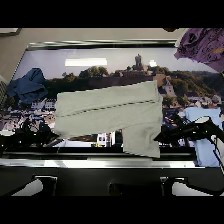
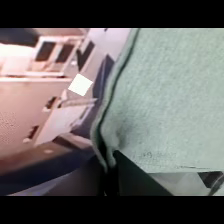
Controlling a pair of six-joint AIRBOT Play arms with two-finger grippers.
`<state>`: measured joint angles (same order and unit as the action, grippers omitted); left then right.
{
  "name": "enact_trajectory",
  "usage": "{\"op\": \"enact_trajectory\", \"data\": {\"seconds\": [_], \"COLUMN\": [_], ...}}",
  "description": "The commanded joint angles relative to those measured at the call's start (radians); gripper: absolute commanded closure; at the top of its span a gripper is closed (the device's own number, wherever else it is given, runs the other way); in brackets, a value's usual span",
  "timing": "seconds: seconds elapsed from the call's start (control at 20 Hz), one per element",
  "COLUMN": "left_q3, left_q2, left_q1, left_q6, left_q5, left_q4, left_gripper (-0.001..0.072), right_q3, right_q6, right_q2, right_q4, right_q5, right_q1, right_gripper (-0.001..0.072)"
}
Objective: Fold the clothes and pants, and hang the long-sleeved shirts on hangers.
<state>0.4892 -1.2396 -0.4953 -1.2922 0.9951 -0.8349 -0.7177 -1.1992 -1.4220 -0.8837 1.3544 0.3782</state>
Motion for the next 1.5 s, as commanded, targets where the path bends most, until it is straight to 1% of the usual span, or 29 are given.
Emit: {"op": "enact_trajectory", "data": {"seconds": [0.0, 0.15, 0.25, 0.4, 0.5, 0.6, 0.7, 0.75, 0.85, 0.95, 1.1, 1.15, 1.25, 1.3, 1.45], "left_q3": [0.002, 0.008, 0.022, 0.024, 0.023, 0.024, 0.035, 0.049, 0.082, 0.123, 0.185, 0.207, 0.250, 0.272, 0.349], "left_q2": [-0.006, 0.011, 0.058, 0.195, 0.295, 0.372, 0.394, 0.388, 0.377, 0.355, 0.290, 0.260, 0.197, 0.165, 0.063], "left_q1": [0.000, -0.002, -0.005, -0.016, -0.016, -0.011, 0.007, 0.020, 0.046, 0.065, 0.090, 0.098, 0.113, 0.119, 0.140], "left_q6": [0.011, 0.013, -0.006, -0.093, -0.148, -0.176, -0.175, -0.175, -0.175, -0.175, -0.173, -0.174, -0.171, -0.171, -0.170], "left_q5": [0.006, 0.037, 0.081, 0.162, 0.222, 0.220, 0.181, 0.154, 0.087, 0.031, -0.047, -0.075, -0.117, -0.133, -0.161], "left_q4": [-0.029, -0.037, -0.071, -0.175, -0.235, -0.231, -0.197, -0.185, -0.186, -0.185, -0.186, -0.186, -0.186, -0.186, -0.186], "left_gripper": [0.0692, 0.0694, 0.0694, 0.0695, 0.0694, 0.0694, 0.0695, 0.0695, 0.0695, 0.0695, 0.0695, 0.0695, 0.0695, 0.0695, 0.0694], "right_q3": [0.000, 0.000, 0.000, 0.021, 0.045, 0.055, 0.054, 0.049, 0.024, -0.032, -0.186, -0.251, -0.374, -0.425, -0.568], "right_q6": [0.001, 0.019, 0.019, -0.010, -0.057, -0.089, -0.088, -0.075, -0.031, 0.015, 0.060, 0.051, -0.039, -0.057, -0.085], "right_q2": [0.001, 0.027, 0.102, 0.262, 0.386, 0.501, 0.568, 0.571, 0.533, 0.446, 0.262, 0.192, 0.076, 0.032, -0.079], "right_q4": [0.000, 0.000, 0.000, -0.009, -0.022, -0.014, 0.040, 0.077, 0.133, 0.185, 0.190, 0.167, 0.079, 0.058, 0.053], "right_q5": [0.021, 0.041, 0.032, 0.052, 0.095, 0.099, 0.050, 0.015, -0.045, -0.088, -0.174, -0.212, -0.300, -0.334, -0.351], "right_q1": [-0.001, -0.001, -0.001, -0.001, -0.001, -0.004, -0.004, -0.004, -0.004, -0.010, -0.143, -0.195, -0.255, -0.266, -0.262], "right_gripper": [0.0677, 0.0679, 0.0680, 0.0680, 0.0679, 0.0679, 0.0679, 0.0679, 0.0679, 0.0679, 0.0678, 0.0678, 0.0679, 0.0679, 0.0679]}}
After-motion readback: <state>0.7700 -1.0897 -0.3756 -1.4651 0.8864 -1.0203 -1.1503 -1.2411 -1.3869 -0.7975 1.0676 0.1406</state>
